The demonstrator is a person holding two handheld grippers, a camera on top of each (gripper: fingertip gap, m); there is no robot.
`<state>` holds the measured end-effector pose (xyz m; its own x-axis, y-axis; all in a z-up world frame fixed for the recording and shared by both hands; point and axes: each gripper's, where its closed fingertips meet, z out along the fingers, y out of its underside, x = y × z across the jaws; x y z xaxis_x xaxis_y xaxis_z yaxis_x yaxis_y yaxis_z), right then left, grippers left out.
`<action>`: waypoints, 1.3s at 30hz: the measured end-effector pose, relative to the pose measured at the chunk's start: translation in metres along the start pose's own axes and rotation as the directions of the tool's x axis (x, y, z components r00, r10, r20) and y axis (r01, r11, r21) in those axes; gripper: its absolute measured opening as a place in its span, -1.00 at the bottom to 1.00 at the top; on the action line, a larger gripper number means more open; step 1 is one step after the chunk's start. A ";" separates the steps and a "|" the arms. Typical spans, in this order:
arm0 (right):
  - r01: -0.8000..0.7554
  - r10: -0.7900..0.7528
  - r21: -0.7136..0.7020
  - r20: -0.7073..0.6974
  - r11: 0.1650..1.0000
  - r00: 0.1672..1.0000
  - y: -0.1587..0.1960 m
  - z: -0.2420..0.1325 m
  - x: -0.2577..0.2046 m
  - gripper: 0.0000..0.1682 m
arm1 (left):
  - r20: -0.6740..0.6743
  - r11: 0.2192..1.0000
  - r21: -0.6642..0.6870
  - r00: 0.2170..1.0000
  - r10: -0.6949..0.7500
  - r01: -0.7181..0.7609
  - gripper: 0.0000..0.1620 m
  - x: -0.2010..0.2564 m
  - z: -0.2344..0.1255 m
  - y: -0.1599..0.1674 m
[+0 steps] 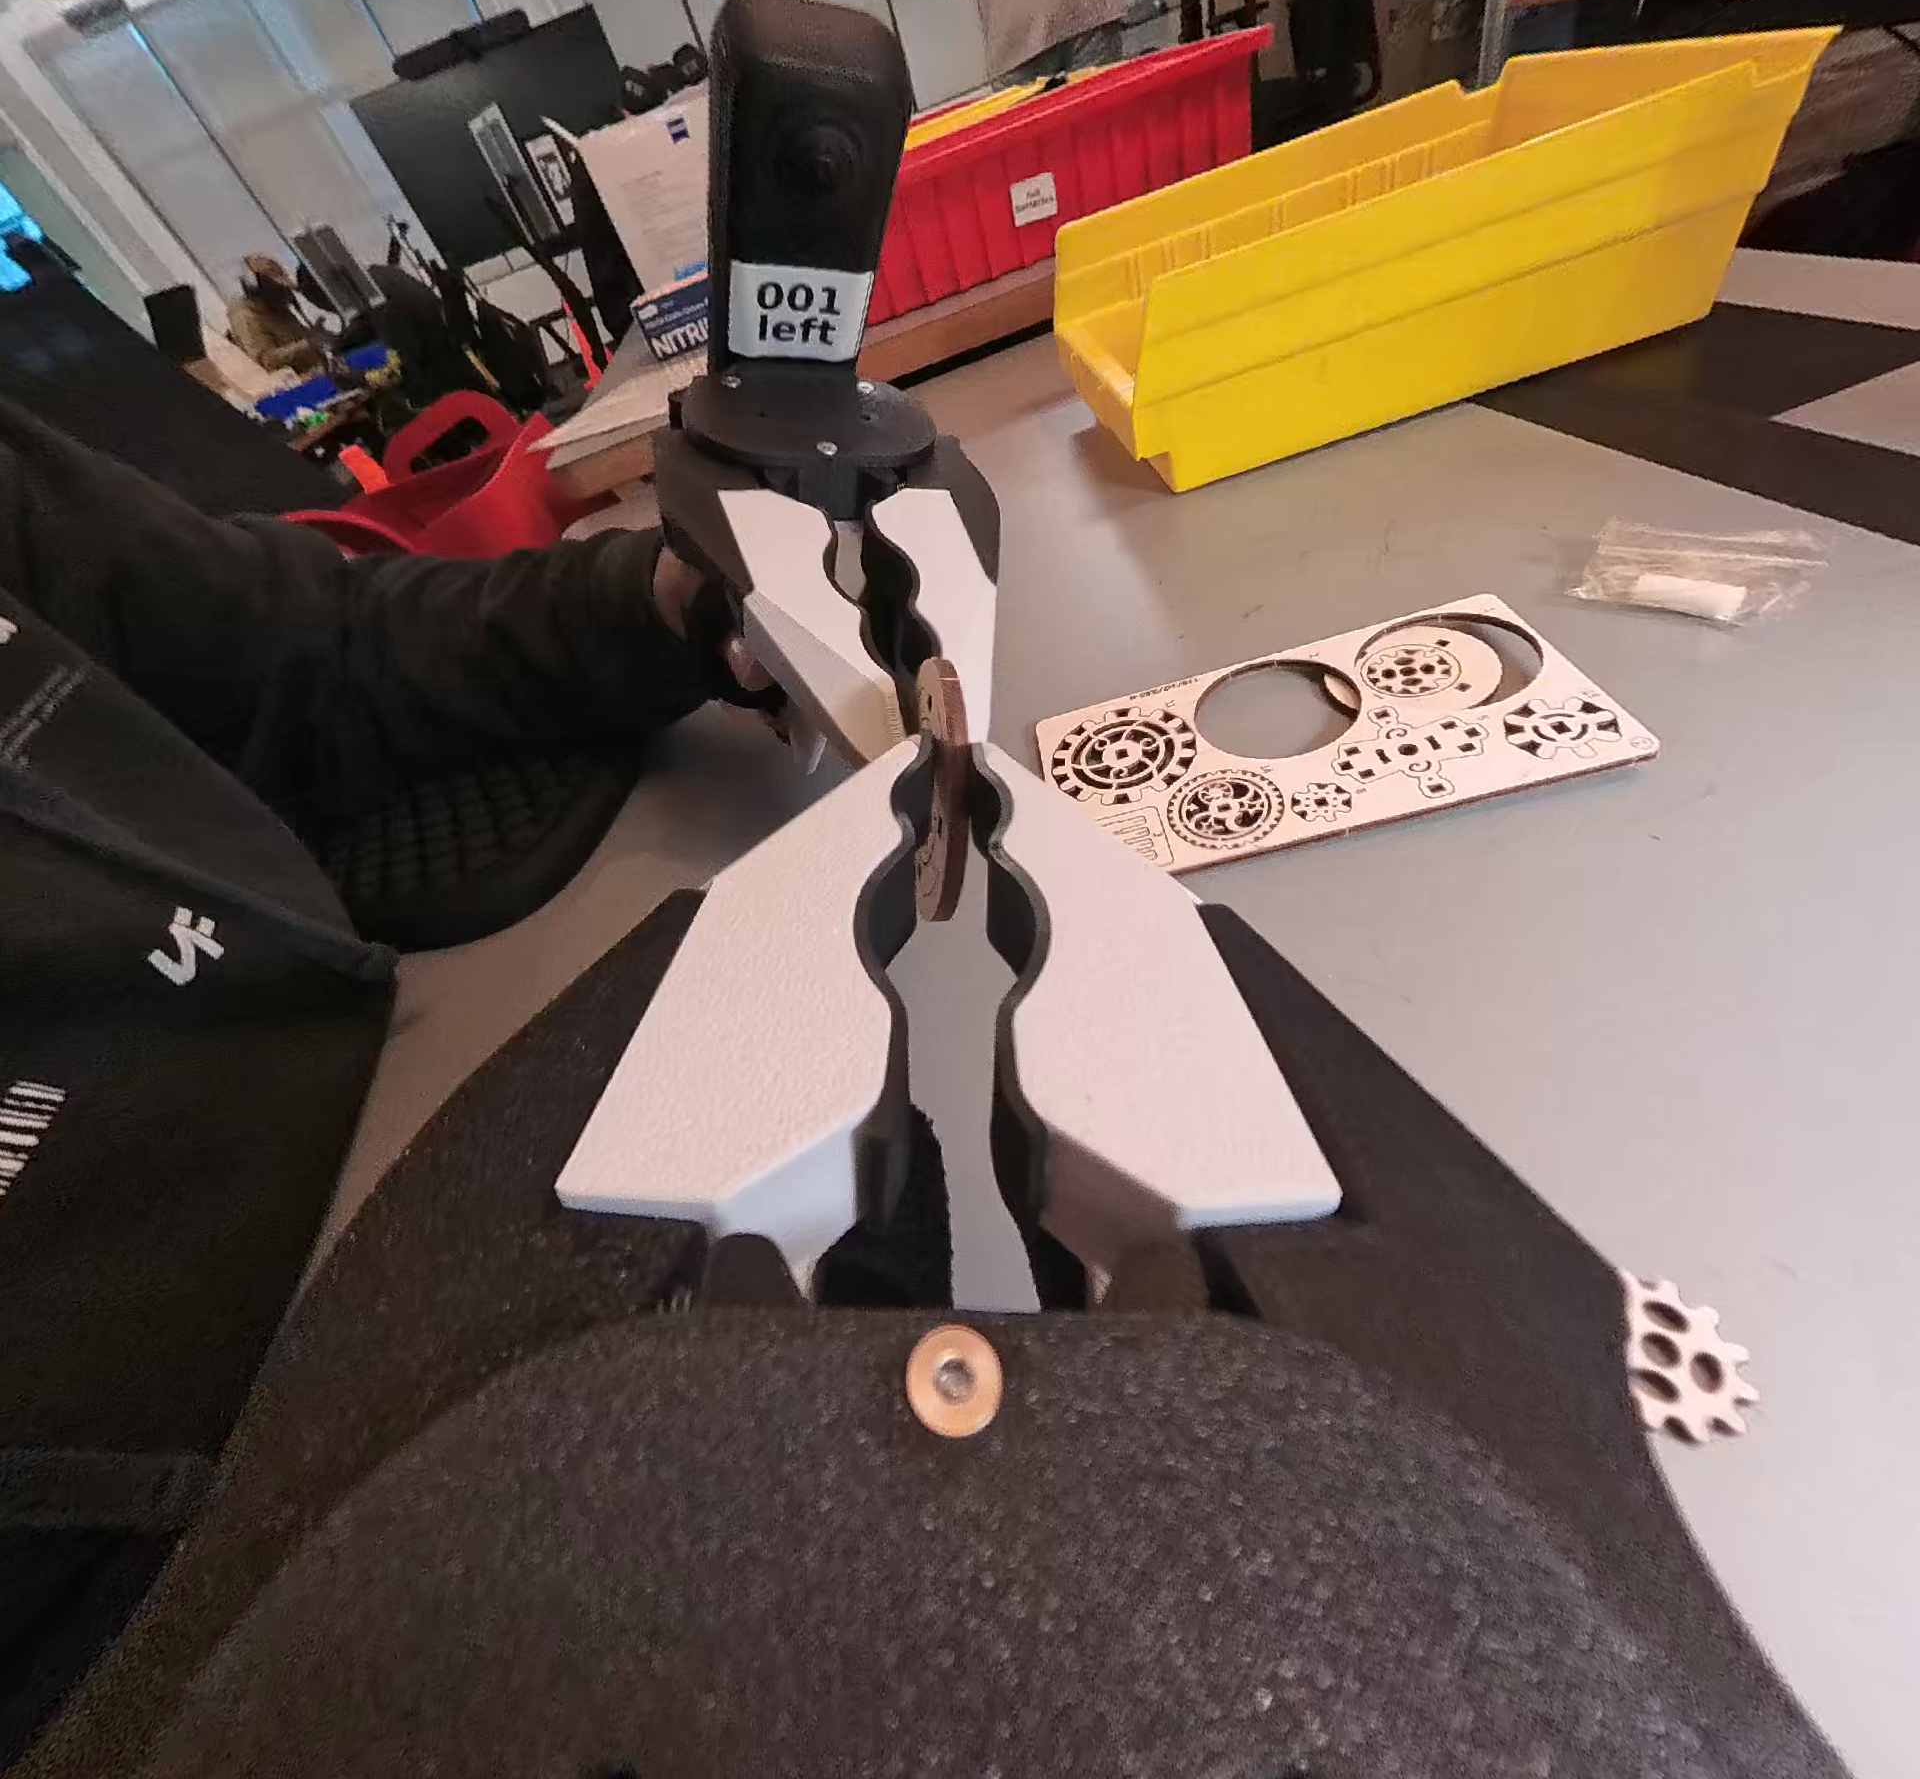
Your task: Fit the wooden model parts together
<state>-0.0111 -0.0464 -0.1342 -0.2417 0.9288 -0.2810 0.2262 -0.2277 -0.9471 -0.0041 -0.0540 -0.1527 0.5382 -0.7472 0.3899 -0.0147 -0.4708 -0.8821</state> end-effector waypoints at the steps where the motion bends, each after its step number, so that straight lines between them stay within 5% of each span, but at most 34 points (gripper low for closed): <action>1: -0.015 0.015 0.007 -0.001 1.000 1.000 -0.002 -0.001 0.001 -0.97 | 0.008 1.000 0.007 1.000 -0.012 0.012 -0.93 -0.003 -0.001 -0.001; 17: -0.128 0.129 0.046 -0.029 0.991 0.991 -0.007 0.002 0.010 -0.92 | -0.102 0.968 0.054 0.966 -0.239 0.245 -0.98 -0.001 -0.006 -0.009; 39: -0.149 0.150 0.072 -0.020 0.986 0.988 -0.008 0.004 0.010 -0.88 | -0.049 0.984 0.067 0.985 -0.163 0.166 -0.97 0.001 -0.004 -0.011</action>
<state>-0.0195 -0.0363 -0.1302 -0.1856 0.8897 -0.4171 0.1909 -0.3837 -0.9035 -0.0066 -0.0514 -0.1417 0.4915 -0.6826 0.5409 0.1310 -0.5560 -0.8208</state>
